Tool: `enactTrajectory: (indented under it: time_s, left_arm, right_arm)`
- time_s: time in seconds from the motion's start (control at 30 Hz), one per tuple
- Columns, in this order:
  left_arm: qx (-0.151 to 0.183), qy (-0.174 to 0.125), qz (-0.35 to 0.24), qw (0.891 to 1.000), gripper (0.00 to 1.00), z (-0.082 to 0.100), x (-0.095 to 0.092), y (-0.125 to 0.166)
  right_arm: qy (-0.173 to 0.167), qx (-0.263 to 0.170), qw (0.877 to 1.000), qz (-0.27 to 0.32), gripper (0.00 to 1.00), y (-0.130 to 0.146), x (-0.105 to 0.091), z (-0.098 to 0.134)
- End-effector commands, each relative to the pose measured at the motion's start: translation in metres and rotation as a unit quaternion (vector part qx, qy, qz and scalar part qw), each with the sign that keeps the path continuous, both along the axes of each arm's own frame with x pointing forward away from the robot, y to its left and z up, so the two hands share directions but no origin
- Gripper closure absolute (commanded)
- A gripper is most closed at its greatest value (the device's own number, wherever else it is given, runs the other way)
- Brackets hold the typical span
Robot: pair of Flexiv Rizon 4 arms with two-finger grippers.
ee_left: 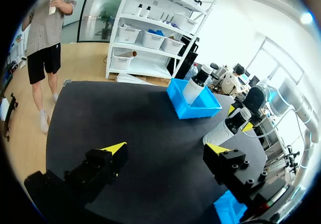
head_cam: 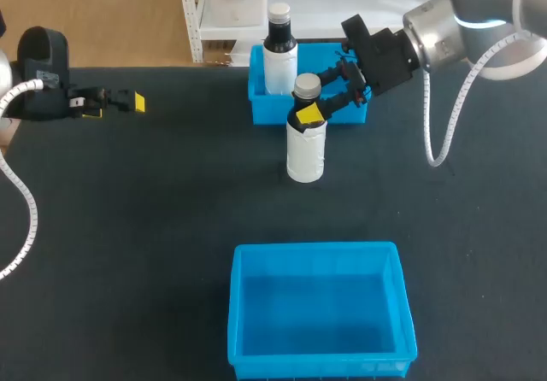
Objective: Pick up the bottle, and place it in the far bin if it is heavy, or in the near bin if it is light.
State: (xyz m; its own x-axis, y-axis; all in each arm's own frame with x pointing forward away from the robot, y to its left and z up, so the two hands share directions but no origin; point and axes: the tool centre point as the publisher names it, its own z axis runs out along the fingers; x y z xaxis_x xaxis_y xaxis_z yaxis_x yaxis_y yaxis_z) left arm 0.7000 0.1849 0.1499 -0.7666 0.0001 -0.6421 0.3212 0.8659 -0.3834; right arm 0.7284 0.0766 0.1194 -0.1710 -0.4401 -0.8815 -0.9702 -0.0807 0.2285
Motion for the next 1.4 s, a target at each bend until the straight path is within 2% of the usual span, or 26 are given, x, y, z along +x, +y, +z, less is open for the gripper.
enactTrajectory:
  time_s: [0.03, 0.23, 0.43, 0.73, 1.03, 1.4]
  left_arm:
    - [0.0, 0.0, 0.0, 1.0, 0.0, 0.0, 0.0, 0.0]
    - [0.0, 0.0, 0.0, 1.0, 0.0, 0.0, 0.0, 0.0]
    - [0.0, 0.0, 0.0, 1.0, 0.0, 0.0, 0.0, 0.0]
    - [0.0, 0.0, 0.0, 1.0, 0.0, 0.0, 0.0, 0.0]
    - [0.0, 0.0, 0.0, 1.0, 0.0, 0.0, 0.0, 0.0]
    - [0.0, 0.0, 0.0, 1.0, 0.0, 0.0, 0.0, 0.0]
  right_arm:
    - [-0.003, 0.0, 1.0, -0.003, 0.51, -0.001, -0.003, 0.002]
    - [-0.006, 0.0, 1.0, -0.005, 0.65, -0.002, -0.004, 0.005]
    - [-0.012, -0.001, 1.0, -0.009, 1.0, -0.009, -0.007, 0.014]
    - [-0.027, -0.009, 0.999, -0.043, 1.0, -0.045, -0.006, 0.038]
    - [-0.032, -0.016, 0.993, -0.112, 1.0, -0.106, -0.007, 0.061]
    - [-0.036, -0.031, 0.982, -0.184, 1.0, -0.173, -0.03, 0.091]
